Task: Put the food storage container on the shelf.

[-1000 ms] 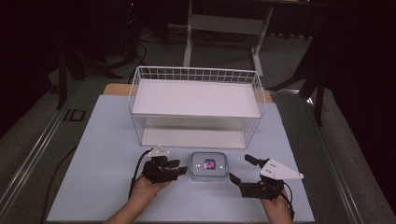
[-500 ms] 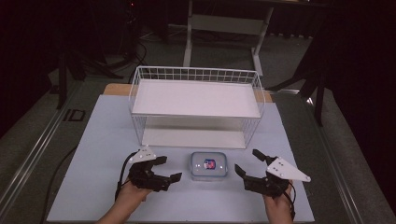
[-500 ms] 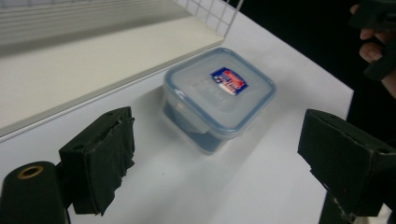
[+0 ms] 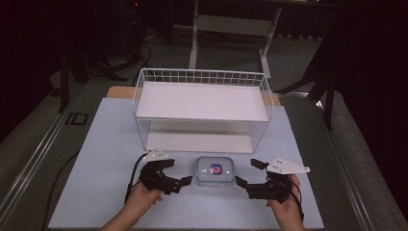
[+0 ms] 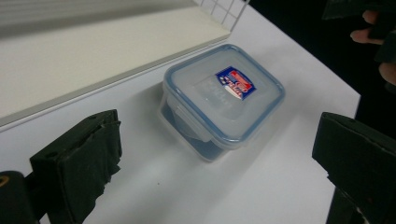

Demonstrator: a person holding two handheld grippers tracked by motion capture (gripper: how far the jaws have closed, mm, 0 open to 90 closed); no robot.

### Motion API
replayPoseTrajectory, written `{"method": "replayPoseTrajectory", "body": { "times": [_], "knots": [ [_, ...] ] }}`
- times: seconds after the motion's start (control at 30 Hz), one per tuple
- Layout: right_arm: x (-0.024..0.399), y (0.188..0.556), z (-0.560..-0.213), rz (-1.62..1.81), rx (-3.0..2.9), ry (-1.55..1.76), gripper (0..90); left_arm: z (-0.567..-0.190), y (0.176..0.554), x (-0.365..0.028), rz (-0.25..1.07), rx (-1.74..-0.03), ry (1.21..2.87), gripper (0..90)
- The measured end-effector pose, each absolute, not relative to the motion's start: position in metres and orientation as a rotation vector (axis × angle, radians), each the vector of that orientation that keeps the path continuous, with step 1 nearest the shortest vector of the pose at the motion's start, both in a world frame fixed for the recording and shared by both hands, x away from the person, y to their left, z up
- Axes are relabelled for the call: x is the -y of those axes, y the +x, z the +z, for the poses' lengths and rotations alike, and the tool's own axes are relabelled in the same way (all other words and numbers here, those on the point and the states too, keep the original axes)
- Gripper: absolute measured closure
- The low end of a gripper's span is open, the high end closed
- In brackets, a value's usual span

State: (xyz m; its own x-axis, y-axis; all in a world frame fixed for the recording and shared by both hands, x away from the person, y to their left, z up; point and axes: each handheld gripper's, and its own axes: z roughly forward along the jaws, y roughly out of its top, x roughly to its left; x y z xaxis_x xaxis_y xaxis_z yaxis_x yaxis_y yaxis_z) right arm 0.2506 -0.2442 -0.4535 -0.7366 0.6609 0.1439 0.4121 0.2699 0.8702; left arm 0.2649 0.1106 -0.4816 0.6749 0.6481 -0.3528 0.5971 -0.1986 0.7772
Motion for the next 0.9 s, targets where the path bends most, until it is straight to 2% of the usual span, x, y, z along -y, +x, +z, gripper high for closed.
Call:
{"method": "replayPoseTrajectory", "body": {
  "times": [0.1,0.13,0.37,0.5,0.67,0.9],
  "knots": [
    [0.241,0.260,-0.455,1.418,-2.370,1.063,13.4,-0.483,0.274,-0.107,0.008,-1.026,1.856,4.0],
    [0.240,0.264,-0.455,1.397,-2.391,1.081,12.2,-0.486,0.281,-0.104,-0.050,-1.056,1.851,6.5],
    [0.237,0.284,-0.460,1.415,-2.416,1.281,11.5,-0.495,0.294,-0.094,-0.168,-1.167,1.799,6.6],
    [0.236,0.297,-0.474,1.398,-2.426,1.466,13.4,-0.506,0.307,-0.086,-0.288,-1.202,1.815,6.6],
    [0.238,0.308,-0.488,1.441,-2.419,1.674,14.6,-0.515,0.313,-0.080,-0.373,-1.290,1.814,6.6],
    [0.240,0.317,-0.506,1.428,-2.451,1.840,19.4,-0.522,0.313,-0.073,-0.404,-1.317,1.828,7.8]
  ]
}}
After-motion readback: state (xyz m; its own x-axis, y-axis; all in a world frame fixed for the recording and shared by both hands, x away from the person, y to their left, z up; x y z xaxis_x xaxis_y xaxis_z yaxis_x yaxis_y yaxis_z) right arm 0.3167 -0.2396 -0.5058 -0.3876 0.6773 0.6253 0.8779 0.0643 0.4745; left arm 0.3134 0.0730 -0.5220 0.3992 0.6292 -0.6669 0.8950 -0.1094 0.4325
